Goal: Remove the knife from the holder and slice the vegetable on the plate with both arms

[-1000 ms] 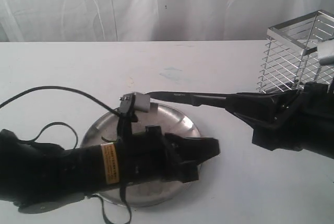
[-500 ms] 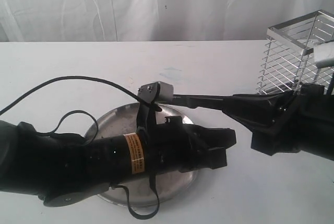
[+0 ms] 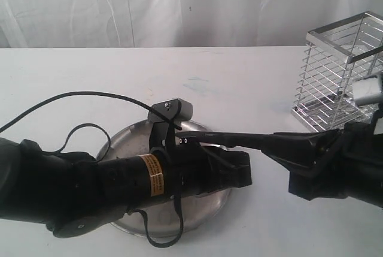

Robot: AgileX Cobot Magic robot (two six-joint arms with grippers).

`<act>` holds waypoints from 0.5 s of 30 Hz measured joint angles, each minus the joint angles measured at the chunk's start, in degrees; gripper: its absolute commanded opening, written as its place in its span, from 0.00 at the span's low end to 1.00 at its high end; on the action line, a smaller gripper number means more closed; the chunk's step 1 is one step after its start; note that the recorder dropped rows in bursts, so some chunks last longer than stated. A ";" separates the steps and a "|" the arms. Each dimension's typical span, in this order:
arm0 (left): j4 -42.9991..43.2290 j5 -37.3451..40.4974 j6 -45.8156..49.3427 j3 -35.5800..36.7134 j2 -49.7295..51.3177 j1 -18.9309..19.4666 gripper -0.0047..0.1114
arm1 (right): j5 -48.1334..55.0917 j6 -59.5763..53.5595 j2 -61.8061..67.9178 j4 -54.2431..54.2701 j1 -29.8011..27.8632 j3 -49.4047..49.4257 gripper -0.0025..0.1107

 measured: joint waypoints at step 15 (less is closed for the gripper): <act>-4.66 -1.15 4.13 0.00 0.00 1.80 0.04 | -0.71 0.00 -0.01 0.32 0.00 2.75 0.02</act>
